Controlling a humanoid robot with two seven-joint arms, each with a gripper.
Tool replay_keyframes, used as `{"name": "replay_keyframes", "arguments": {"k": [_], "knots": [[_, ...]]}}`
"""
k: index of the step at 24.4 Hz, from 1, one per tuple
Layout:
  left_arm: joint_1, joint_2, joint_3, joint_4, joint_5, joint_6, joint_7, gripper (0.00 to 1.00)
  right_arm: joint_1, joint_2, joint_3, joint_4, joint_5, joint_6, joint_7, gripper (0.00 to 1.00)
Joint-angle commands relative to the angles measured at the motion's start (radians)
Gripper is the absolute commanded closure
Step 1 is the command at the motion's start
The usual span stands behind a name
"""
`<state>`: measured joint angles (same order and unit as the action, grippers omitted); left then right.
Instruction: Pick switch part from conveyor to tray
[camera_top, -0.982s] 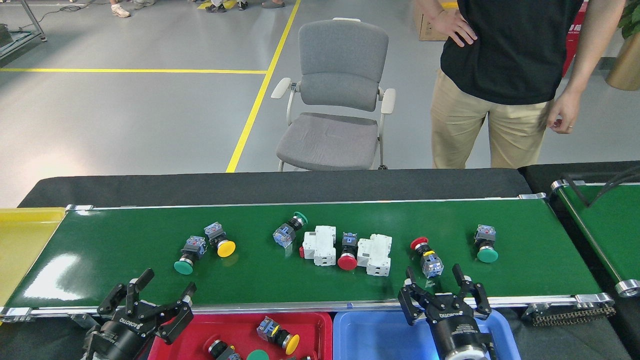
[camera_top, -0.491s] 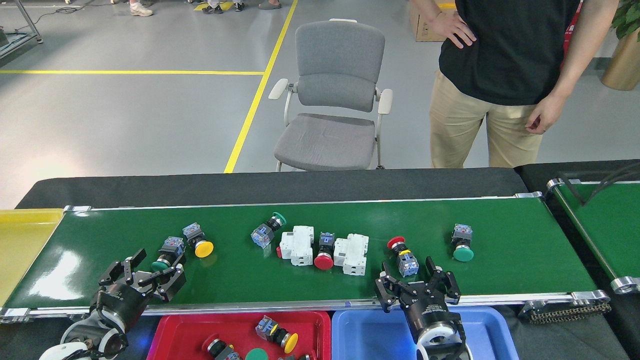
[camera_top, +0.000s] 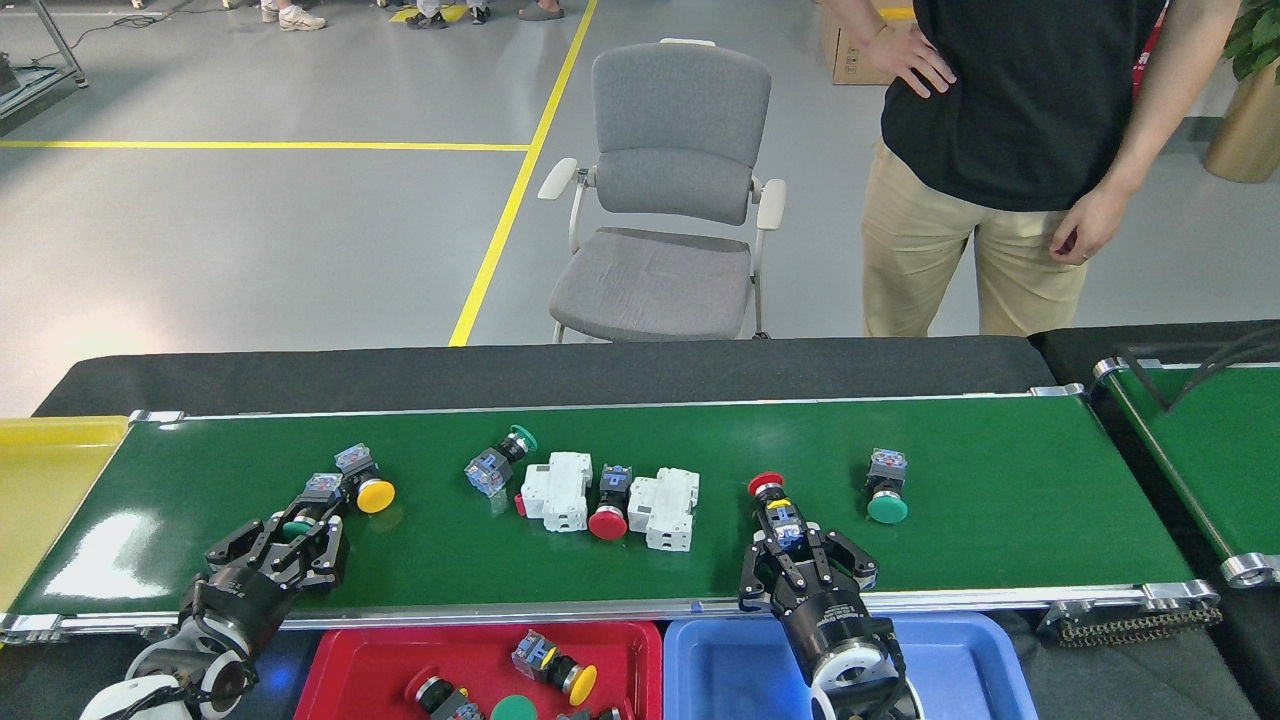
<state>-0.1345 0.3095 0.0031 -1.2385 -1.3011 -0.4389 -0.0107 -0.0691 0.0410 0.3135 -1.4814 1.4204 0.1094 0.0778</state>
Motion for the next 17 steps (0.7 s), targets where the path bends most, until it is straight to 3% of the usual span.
{"name": "replay_keyframes", "arguments": {"k": [1, 3, 4, 5, 7, 11, 12, 13, 14, 15, 17], "knots": [[0.081, 0.017, 0.012, -0.174, 0.005, -0.138, 0.009, 0.93, 0.017, -0.024, 0.001, -0.066, -0.001, -0.042, -0.015, 0.88], [0.205, 0.020, 0.032, -0.328, 0.006, -0.247, 0.005, 0.86, 0.040, -0.039, 0.002, -0.102, -0.001, -0.105, -0.015, 0.88], [0.277, 0.011, 0.046, -0.398, 0.005, -0.297, 0.005, 0.74, 0.052, -0.039, 0.007, -0.117, -0.001, -0.148, -0.020, 0.88], [0.329, 0.005, 0.051, -0.449, 0.002, -0.322, 0.003, 0.57, 0.060, -0.042, 0.024, -0.128, -0.001, -0.180, -0.027, 0.88], [0.391, -0.016, 0.051, -0.501, -0.004, -0.314, 0.003, 0.02, 0.071, -0.044, 0.078, -0.152, 0.000, -0.240, -0.046, 0.87], [0.414, -0.044, 0.052, -0.501, -0.004, -0.299, 0.005, 0.00, 0.068, -0.047, 0.185, -0.177, 0.006, -0.269, -0.052, 0.79], [0.415, -0.044, 0.052, -0.501, -0.001, -0.285, 0.005, 0.00, 0.066, -0.047, 0.225, -0.175, 0.014, -0.267, -0.052, 0.60], [0.415, -0.044, 0.054, -0.503, -0.001, -0.264, 0.005, 0.00, 0.066, -0.044, 0.256, -0.172, 0.026, -0.261, -0.052, 0.19], [0.417, -0.047, 0.064, -0.503, -0.001, -0.224, 0.005, 0.00, 0.068, -0.036, 0.271, -0.171, 0.032, -0.260, -0.052, 0.00], [0.418, -0.050, 0.080, -0.503, 0.000, -0.155, 0.005, 0.00, 0.068, -0.036, 0.279, -0.166, 0.032, -0.266, -0.052, 0.00], [0.418, -0.072, 0.109, -0.499, 0.008, 0.078, 0.011, 0.00, 0.068, -0.033, 0.302, -0.166, 0.032, -0.267, -0.053, 0.00]]}}
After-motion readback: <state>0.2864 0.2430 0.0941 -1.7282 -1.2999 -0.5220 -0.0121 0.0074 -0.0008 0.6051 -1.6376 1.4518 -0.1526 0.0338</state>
